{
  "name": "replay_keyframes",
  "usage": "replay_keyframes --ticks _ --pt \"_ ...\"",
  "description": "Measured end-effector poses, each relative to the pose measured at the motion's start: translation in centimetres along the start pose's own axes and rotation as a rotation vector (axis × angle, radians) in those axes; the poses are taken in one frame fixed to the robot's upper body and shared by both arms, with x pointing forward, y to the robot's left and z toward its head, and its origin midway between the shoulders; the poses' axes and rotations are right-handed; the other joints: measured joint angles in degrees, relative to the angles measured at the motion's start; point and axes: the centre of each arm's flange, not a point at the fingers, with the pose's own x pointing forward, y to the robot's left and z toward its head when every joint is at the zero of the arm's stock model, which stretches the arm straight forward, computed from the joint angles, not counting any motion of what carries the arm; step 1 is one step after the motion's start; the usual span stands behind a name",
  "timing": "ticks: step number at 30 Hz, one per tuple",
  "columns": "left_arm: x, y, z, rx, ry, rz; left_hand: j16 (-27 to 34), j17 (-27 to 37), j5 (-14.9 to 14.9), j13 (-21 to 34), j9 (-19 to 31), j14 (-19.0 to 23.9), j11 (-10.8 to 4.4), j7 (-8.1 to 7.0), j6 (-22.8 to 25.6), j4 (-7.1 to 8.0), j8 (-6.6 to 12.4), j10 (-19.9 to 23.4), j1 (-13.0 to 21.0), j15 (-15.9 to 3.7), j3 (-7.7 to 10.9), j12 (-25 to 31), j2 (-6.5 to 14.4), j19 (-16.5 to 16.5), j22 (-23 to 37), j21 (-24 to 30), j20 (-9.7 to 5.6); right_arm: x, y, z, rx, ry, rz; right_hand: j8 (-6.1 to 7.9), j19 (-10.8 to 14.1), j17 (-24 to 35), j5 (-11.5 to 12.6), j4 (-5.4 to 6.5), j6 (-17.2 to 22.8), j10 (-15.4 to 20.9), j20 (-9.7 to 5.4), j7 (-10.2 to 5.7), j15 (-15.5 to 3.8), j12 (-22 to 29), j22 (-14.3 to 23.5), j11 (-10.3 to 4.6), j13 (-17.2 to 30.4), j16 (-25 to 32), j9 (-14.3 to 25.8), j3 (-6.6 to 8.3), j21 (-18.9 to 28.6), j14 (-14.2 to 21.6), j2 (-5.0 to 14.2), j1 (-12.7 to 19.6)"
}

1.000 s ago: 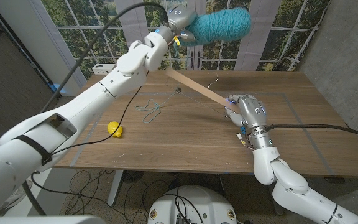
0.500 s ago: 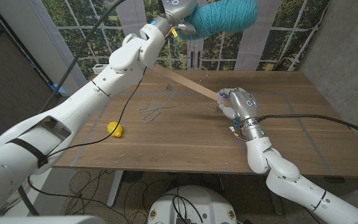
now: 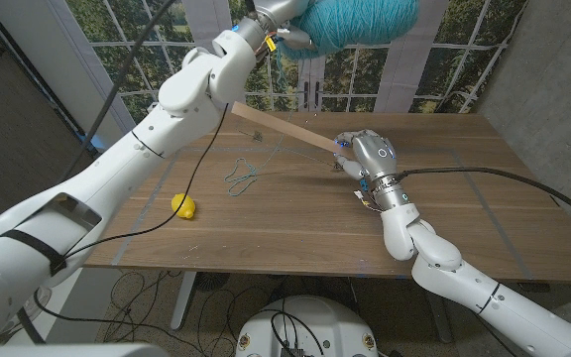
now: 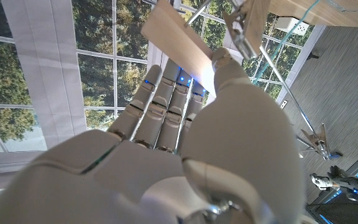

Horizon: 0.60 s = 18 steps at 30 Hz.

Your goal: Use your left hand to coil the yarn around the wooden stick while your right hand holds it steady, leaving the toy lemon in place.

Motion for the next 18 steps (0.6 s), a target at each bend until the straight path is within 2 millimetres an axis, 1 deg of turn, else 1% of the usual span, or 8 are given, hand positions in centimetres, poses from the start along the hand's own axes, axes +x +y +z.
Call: replay_keyframes --ticks 6,8,9,12,14,15,18 --pt "-1.1 1.0 -0.4 0.012 0.015 -0.006 0.0 0.3 0.0 0.0 0.2 0.1 0.00 0.00 0.0 0.06 -0.02 0.0 0.0 -0.11 -0.06 0.3 0.0 0.0 0.0 0.5 0.00 1.1 0.5 -0.1 -0.026 0.002 -0.006 0.01 0.0 0.0 -0.1 0.04 0.0 0.1 0.00 0.00 -0.18 0.0 0.0 -0.07 0.0 0.0 0.0 -0.21 0.0 0.2 0.02 0.0" --pt "-1.5 1.4 -0.5 0.017 0.014 0.000 0.0 0.3 0.0 0.0 0.2 0.1 0.00 0.00 0.0 0.06 -0.06 0.0 0.0 -0.11 -0.06 0.3 0.0 0.0 0.0 0.5 0.00 1.1 0.4 -0.2 -0.033 0.006 -0.007 0.01 0.0 0.0 -0.1 0.03 0.0 0.1 0.00 0.00 -0.18 0.0 0.0 -0.07 0.0 0.0 0.0 -0.22 0.3 0.2 0.02 0.0" --pt "-1.7 1.4 -0.7 0.018 0.025 -0.012 0.0 0.3 0.0 0.0 0.2 0.1 0.00 0.00 0.0 0.06 -0.08 0.0 0.0 -0.11 -0.06 0.3 0.0 0.0 0.0 0.5 0.00 1.5 0.7 -0.3 -0.038 0.011 -0.007 0.64 0.0 0.2 -0.1 -0.01 0.0 0.1 0.00 0.00 -0.18 0.0 0.0 -0.07 0.0 0.0 0.0 -0.27 0.4 0.2 0.03 0.0" --pt "-2.1 1.9 -0.7 0.024 0.024 -0.003 0.0 0.4 0.0 0.0 0.2 0.1 0.00 0.01 0.0 0.06 -0.19 0.0 0.0 -0.11 -0.06 0.5 0.0 0.0 0.0 0.9 0.00 1.4 0.6 -0.5 -0.047 0.020 -0.013 0.66 0.0 0.2 0.1 -0.05 0.0 0.1 -0.02 0.00 -0.19 0.0 0.0 -0.08 0.0 0.0 0.0 -0.31 0.5 0.2 0.07 -0.1" --pt "-2.4 2.2 -0.8 0.029 0.024 0.002 0.0 0.5 0.0 0.0 0.0 0.1 0.00 0.02 0.2 0.06 -0.24 0.0 0.0 -0.11 -0.06 0.7 0.0 -0.3 0.0 1.0 0.31 1.4 0.6 -0.6 -0.052 0.025 -0.019 0.66 -0.3 0.2 0.1 -0.11 0.0 0.1 -0.31 0.00 -0.19 0.0 0.1 -0.08 0.0 0.0 0.0 -0.37 0.5 0.2 0.07 -0.1" --pt "-2.5 2.1 -1.0 0.027 0.035 -0.020 0.0 0.5 0.0 0.0 0.1 0.1 0.00 0.01 0.2 0.06 -0.24 0.0 0.0 -0.11 -0.06 0.7 0.0 -0.3 0.0 1.1 0.29 2.2 0.8 -0.9 -0.060 0.034 -0.026 0.66 -0.3 0.2 0.1 -0.11 0.0 0.1 -0.32 0.00 -0.19 0.0 0.1 -0.08 0.0 -0.3 0.0 -0.37 0.5 0.2 0.07 -0.1" --pt "-2.7 2.4 -1.0 0.028 0.034 -0.018 0.0 0.6 0.0 0.0 0.0 0.1 0.00 0.01 0.2 0.06 -0.30 0.0 0.0 -0.11 -0.06 0.7 0.0 -0.5 0.0 1.3 0.09 2.3 0.8 -1.1 -0.070 0.044 -0.036 0.66 -0.3 0.2 0.1 -0.13 0.0 0.1 -0.32 0.00 -0.18 0.0 0.2 -0.09 0.0 -0.3 0.0 -0.40 0.6 0.4 0.07 -0.1"
